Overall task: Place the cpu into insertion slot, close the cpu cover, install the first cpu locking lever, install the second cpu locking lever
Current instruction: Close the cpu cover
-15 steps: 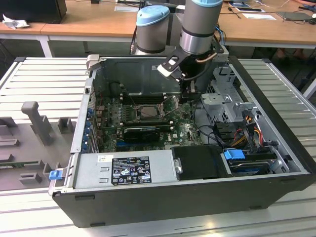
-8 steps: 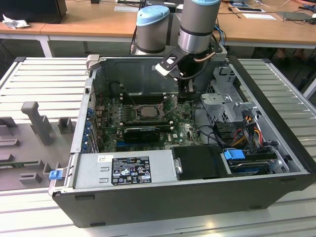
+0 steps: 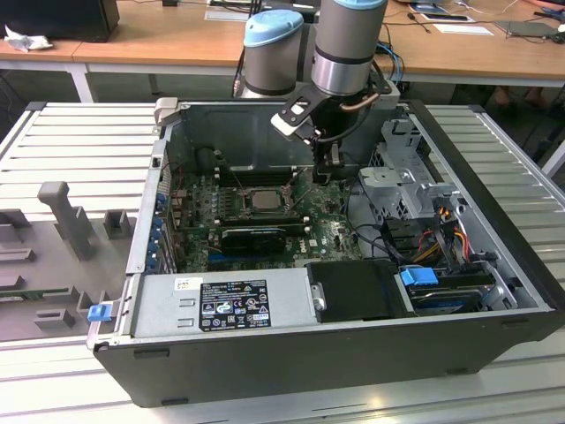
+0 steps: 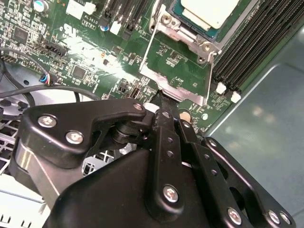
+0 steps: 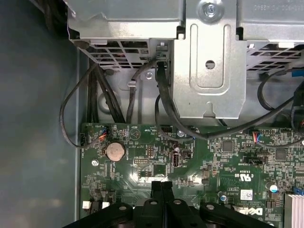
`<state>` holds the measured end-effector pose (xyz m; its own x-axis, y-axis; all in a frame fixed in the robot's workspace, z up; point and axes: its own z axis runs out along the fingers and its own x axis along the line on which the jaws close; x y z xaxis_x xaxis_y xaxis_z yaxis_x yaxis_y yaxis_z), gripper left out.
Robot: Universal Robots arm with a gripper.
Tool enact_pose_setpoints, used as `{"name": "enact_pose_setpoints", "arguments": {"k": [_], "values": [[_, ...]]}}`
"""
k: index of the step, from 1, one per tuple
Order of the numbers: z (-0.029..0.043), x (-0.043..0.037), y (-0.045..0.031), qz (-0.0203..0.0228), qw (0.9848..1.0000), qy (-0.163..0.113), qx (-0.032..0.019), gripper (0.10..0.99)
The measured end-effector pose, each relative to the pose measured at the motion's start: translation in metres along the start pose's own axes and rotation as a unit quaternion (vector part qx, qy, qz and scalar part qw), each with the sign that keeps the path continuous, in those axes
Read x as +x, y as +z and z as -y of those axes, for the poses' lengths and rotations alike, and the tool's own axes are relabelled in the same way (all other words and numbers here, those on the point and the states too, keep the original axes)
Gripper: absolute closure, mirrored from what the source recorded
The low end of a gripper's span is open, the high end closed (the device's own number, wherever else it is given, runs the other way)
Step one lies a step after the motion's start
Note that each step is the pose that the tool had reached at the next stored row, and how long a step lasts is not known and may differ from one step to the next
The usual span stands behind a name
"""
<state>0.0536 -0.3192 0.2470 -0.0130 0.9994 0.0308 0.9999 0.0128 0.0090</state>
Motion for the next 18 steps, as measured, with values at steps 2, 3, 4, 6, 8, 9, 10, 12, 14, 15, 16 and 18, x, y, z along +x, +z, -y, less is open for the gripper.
{"name": "enact_pose_setpoints", "arguments": {"k": [2,3,4,6,8,9,10,12,14,15,16,18], "values": [[0.0003,0.0000,0.0000,0.0000,1.0000,0.000,0.0000,0.980],[0.0006,0.0000,-0.0001,0.0000,1.0000,0.000,0.0000,0.980],[0.0012,0.0001,-0.0001,0.0000,1.0000,0.000,0.0000,0.980],[0.0031,0.0001,-0.0001,0.0000,1.0000,0.000,0.0000,0.980],[0.0068,0.0001,-0.0001,0.0000,1.0000,0.000,0.0000,0.980],[0.0109,0.0002,-0.0002,0.0000,1.0000,0.000,0.0000,0.980],[0.0145,0.0002,-0.0002,0.0000,1.0000,0.000,0.0000,0.980],[0.0250,0.0004,-0.0002,-0.0001,1.0000,0.000,0.0000,0.980],[0.0361,0.0005,0.0012,0.0000,1.0000,0.000,0.0000,0.980],[0.0398,0.0005,0.0018,0.0000,1.0000,0.000,0.0000,0.980],[0.0429,0.0005,0.0025,0.0000,1.0000,0.000,0.0000,0.980],[0.0502,0.0008,0.0060,0.0000,1.0000,0.000,0.0000,0.980]]}}
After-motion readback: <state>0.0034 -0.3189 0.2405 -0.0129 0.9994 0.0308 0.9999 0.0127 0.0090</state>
